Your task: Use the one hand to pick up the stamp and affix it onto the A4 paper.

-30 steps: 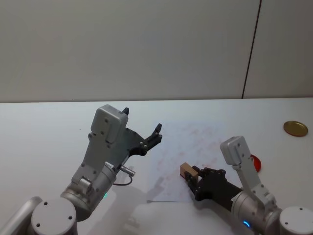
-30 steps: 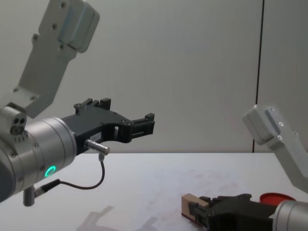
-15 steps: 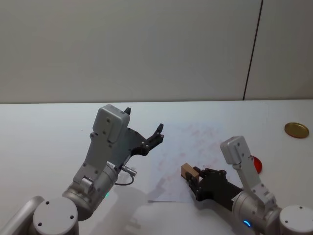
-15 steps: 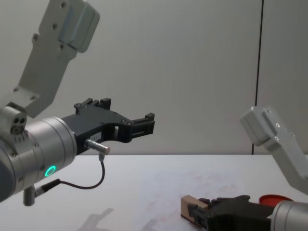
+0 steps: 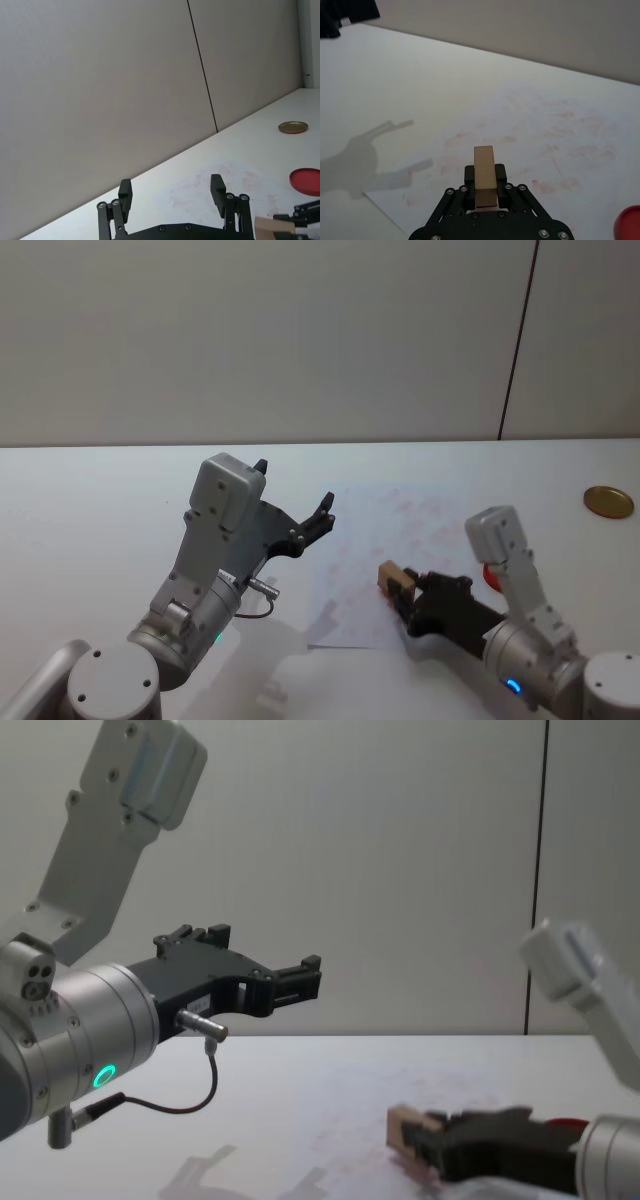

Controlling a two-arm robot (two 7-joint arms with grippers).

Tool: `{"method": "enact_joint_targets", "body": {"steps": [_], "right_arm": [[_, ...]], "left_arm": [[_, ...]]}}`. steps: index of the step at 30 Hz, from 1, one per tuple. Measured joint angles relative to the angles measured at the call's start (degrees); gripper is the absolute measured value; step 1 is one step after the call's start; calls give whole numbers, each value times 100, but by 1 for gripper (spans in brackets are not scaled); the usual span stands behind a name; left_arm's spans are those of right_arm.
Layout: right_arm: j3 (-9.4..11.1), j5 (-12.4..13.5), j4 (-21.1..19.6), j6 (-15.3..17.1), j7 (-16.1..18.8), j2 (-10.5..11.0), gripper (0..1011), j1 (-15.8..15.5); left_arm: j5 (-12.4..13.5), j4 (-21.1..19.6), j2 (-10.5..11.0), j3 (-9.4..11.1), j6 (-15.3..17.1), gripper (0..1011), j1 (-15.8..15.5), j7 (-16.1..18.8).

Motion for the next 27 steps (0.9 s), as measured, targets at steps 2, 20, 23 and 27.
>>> {"method": "enact_joint_targets", "body": {"steps": [2, 20, 23, 27], "right_arm": [[24, 48, -55, -32, -21, 14, 219, -6], [412, 404, -501, -227, -383, 342, 219, -77], [467, 405, -513, -227, -429, 396, 219, -88], [566, 404, -518, -213, -506, 498, 219, -108]], "left_arm": [[0, 0, 0, 0, 0, 993, 0, 0], [0, 0, 0, 0, 0, 993, 0, 0], [0, 0, 0, 0, 0, 993, 0, 0], [0, 0, 0, 0, 0, 993, 0, 0]]}}
